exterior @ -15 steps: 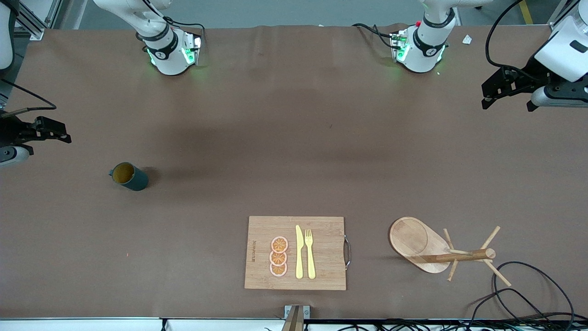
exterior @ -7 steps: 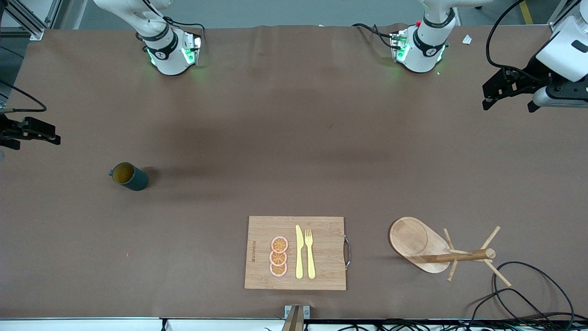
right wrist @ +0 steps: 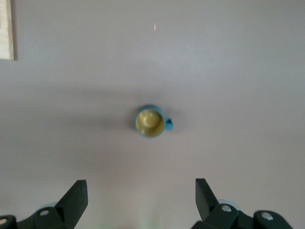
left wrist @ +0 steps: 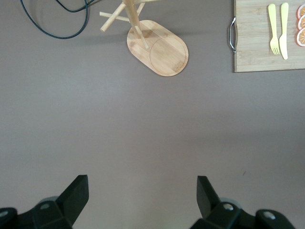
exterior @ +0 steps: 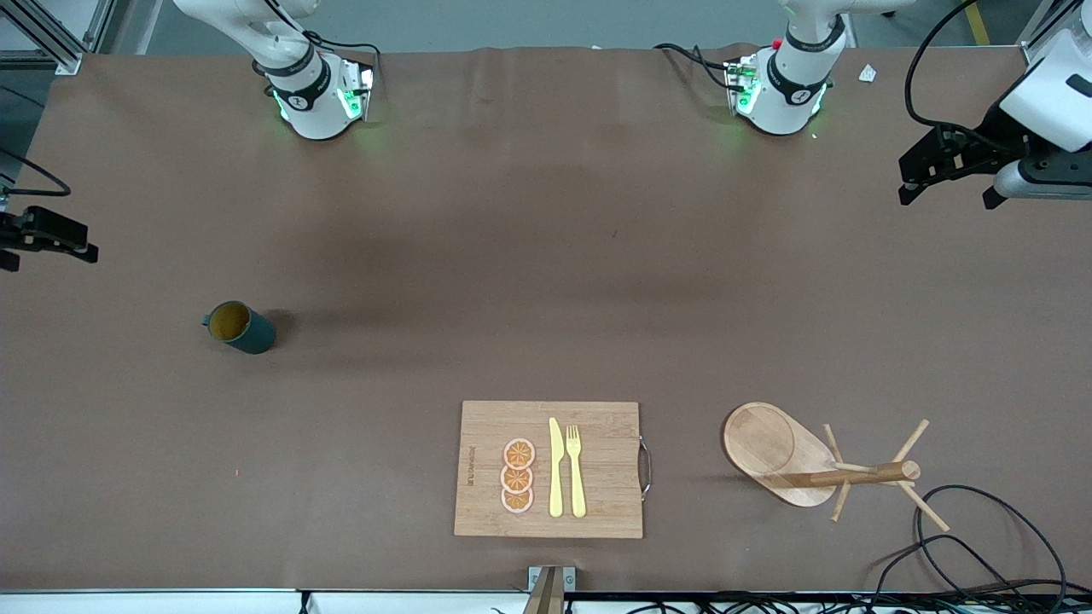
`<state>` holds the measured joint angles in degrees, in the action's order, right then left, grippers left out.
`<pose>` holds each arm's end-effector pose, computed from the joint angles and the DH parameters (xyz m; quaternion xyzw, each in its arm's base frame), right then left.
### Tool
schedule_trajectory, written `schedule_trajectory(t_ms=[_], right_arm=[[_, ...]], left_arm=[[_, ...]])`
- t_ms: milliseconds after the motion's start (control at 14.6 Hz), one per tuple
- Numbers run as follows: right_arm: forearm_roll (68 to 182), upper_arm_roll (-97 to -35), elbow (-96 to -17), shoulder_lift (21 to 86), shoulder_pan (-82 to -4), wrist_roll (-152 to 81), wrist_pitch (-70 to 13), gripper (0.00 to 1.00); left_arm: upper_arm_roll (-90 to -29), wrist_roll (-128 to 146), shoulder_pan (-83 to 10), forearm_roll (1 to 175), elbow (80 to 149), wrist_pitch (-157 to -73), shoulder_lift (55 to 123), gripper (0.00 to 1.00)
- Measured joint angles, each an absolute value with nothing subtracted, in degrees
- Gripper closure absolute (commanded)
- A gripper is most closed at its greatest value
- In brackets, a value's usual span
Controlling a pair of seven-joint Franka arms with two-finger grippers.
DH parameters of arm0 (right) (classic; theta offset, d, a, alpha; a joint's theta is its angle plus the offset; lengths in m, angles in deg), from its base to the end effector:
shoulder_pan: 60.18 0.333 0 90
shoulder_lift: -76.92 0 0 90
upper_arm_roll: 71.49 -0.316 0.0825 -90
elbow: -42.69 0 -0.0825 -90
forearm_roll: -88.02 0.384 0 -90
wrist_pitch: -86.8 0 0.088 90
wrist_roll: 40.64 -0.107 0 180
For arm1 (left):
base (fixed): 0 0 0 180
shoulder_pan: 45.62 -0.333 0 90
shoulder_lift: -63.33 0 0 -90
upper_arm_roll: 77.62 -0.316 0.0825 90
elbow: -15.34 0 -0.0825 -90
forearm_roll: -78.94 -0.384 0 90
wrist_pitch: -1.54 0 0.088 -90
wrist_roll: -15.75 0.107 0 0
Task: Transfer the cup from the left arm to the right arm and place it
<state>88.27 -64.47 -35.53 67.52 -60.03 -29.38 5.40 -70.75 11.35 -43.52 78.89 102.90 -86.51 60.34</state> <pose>0.5854 -0.0634 0.6144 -0.9978 -0.0387 0.0542 0.0007 0.5280 -0.0853 0.6697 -0.9987 0.0398 -0.0304 0.0000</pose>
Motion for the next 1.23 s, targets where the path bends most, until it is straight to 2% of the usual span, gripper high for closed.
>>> schedule_trajectory(t_ms=[342, 752, 1230], right_arm=[[88.28, -64.60, -35.48, 69.93, -60.03, -32.60, 9.24, 0.00], [88.33, -64.79, -42.11, 77.95, -60.02, -32.75, 9.35, 0.00], [88.37, -65.01, -43.44, 78.80, -60.00, -32.78, 7.86, 0.00]], left_arm=[[-70.83, 11.27, -43.57, 78.61, 102.88, -86.50, 60.34, 0.00], [-70.93, 8.86, -44.13, 78.54, 102.96, -85.92, 60.34, 0.00], [-70.94, 8.70, -44.14, 78.53, 102.72, -85.89, 60.40, 0.00]])
